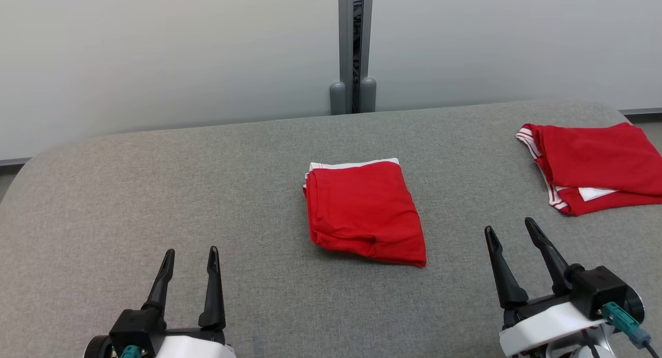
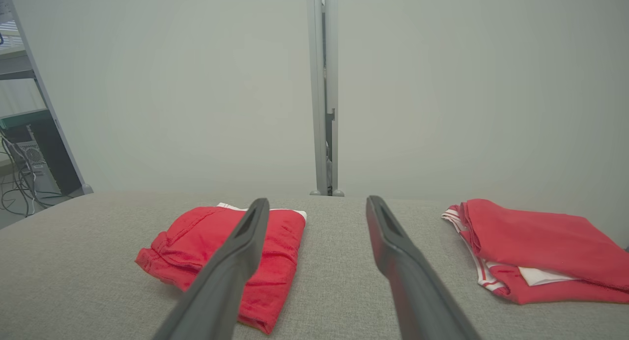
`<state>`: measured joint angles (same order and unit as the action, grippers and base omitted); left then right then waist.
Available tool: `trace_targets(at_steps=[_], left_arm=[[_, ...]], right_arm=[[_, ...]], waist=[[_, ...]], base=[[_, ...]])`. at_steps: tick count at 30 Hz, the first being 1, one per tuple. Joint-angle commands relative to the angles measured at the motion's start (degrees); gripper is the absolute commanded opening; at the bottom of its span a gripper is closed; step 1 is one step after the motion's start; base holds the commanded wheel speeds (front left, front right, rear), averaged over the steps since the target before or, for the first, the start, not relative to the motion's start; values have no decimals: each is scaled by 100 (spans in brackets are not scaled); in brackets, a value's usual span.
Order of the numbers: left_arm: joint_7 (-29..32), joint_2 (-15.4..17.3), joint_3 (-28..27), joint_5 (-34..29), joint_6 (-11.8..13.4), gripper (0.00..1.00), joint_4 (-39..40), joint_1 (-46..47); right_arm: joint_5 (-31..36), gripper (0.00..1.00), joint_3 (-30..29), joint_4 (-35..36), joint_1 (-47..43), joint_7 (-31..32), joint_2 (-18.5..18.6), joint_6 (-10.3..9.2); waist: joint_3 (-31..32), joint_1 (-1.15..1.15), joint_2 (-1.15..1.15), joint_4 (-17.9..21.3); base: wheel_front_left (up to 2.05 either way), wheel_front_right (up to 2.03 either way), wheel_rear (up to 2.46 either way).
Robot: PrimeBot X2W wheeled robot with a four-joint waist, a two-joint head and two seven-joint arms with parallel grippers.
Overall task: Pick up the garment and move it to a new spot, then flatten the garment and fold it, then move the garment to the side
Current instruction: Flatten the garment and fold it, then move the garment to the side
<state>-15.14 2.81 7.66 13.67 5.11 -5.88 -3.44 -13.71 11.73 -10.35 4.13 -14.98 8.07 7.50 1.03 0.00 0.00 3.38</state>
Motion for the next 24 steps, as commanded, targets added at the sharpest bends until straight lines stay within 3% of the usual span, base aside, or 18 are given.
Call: trace_targets(at_steps=[1,17,20,24], left_arm=[[2,20,-27,-20,11,100,21,-57],[2,21,37,-31,-4,100,19,-31],[1,20,94,-27,-10,100,19,25],[2,20,173,-41,-49,100,28,121]], right_arm=[[-40,100,11,-15,-47,-27,37,0],[-194,100,76,-111,-20,-27,-5,0],[-521,100,156,-297,96,-27,-74,0],[-1575,100,346,-770,460,-28,-129,0]], waist=[[4,0,0,-9],[-22,0,0,-57],[-91,0,0,-119],[-287,0,0,-254]], base=[[0,0,0],[0,0,0],[0,0,0],[0,0,0]])
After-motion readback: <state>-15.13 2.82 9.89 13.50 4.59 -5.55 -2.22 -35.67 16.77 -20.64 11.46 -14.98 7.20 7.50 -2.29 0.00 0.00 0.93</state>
